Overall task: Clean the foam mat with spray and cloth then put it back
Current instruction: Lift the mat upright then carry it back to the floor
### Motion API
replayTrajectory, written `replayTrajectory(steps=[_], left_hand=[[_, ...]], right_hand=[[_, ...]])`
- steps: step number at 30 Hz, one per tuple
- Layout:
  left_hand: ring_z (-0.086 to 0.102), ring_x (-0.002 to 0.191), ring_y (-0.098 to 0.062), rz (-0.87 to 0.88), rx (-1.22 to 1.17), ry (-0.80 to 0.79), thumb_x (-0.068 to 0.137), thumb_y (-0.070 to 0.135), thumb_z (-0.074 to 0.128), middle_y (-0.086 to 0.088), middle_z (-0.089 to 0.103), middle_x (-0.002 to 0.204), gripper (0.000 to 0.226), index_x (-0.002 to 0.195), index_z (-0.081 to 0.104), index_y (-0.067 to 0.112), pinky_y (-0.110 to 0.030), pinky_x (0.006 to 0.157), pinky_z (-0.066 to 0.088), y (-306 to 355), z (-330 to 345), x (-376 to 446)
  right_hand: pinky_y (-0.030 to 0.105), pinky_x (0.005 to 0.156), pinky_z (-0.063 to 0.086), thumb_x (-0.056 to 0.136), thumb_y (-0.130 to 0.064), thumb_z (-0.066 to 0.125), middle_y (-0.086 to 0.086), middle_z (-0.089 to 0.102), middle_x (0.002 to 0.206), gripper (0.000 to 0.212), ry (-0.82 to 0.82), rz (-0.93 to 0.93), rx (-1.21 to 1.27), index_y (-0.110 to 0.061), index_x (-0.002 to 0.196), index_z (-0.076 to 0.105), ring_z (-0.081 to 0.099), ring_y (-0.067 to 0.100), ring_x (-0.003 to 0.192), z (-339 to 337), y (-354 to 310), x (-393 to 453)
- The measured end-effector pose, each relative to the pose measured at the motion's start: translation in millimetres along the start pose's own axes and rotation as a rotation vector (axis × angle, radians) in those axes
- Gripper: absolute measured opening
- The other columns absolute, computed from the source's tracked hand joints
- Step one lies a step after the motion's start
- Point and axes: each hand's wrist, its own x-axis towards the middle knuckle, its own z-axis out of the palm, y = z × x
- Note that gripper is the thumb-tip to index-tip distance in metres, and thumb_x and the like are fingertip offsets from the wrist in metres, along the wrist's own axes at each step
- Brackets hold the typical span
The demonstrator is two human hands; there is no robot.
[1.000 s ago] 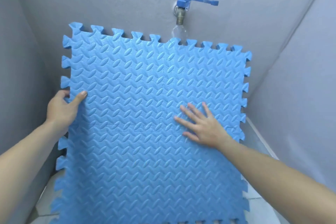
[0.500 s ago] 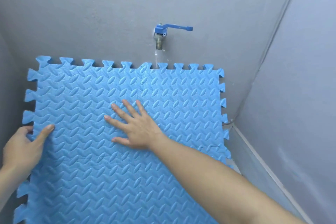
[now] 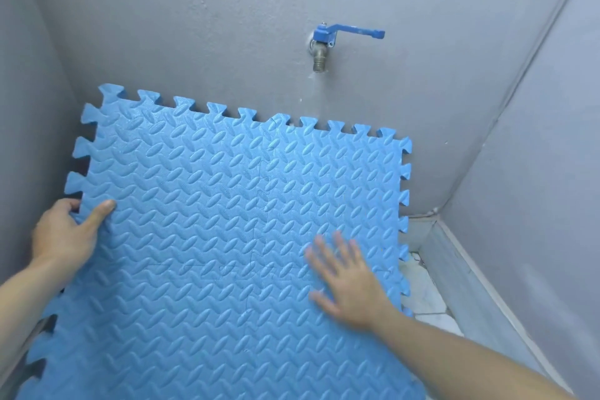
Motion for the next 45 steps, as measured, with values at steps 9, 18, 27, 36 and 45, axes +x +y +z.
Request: replayTrajectory(steps=[9,18,27,36,45], left_hand=[[0.054,0.108,-0.040,-0.037,0.057,0.015,0.085,0.052,0.060,-0.021,0.057,0.121,0.065,0.123,0.051,0.000,-0.047,0.090,0.042,39,-5,-28],[0.052,0.113,-0.035,-0.083,0.041,-0.031,0.086,0.054,0.059,-0.018,0.053,0.126,0.067,0.129,0.047,0.004,-0.045,0.095,0.042,50,-11,-40],[0.049,0.119,-0.037,-0.045,0.057,-0.036,0.087,0.050,0.059,-0.020,0.051,0.131,0.069,0.132,0.046,-0.001,-0.045,0.098,0.040,51,-12,-42],[0.053,0.112,-0.039,-0.030,0.052,-0.044,0.084,0.053,0.058,-0.021,0.054,0.127,0.072,0.129,0.048,-0.002,-0.049,0.090,0.044,45,-11,-38],[0.050,0.116,-0.042,-0.006,0.090,-0.042,0.086,0.050,0.058,-0.024,0.052,0.131,0.071,0.129,0.047,-0.005,-0.050,0.093,0.041,55,-9,-38]], right_hand=[[0.064,0.115,0.020,0.100,-0.052,0.034,0.001,0.035,0.158,0.052,0.001,-0.619,-0.215,-0.034,0.148,0.039,0.028,0.022,0.148,6,-6,5],[0.063,0.113,0.024,0.098,-0.062,0.026,0.005,0.024,0.162,0.067,0.140,-0.131,-0.014,-0.024,0.154,0.028,0.017,0.033,0.150,-4,-34,48],[0.059,0.116,0.025,0.098,-0.055,0.031,0.004,0.030,0.160,0.061,0.120,-0.303,-0.066,-0.028,0.152,0.033,0.029,0.027,0.147,-29,-58,152],[0.047,0.122,0.000,0.101,-0.048,0.034,0.009,0.007,0.164,0.073,0.651,0.393,-0.016,-0.006,0.156,0.008,0.006,0.028,0.152,-166,58,201],[0.047,0.123,0.000,0.097,-0.062,0.022,0.008,0.000,0.166,0.083,0.513,0.493,-0.020,-0.008,0.157,0.003,-0.003,0.022,0.153,-185,81,212]])
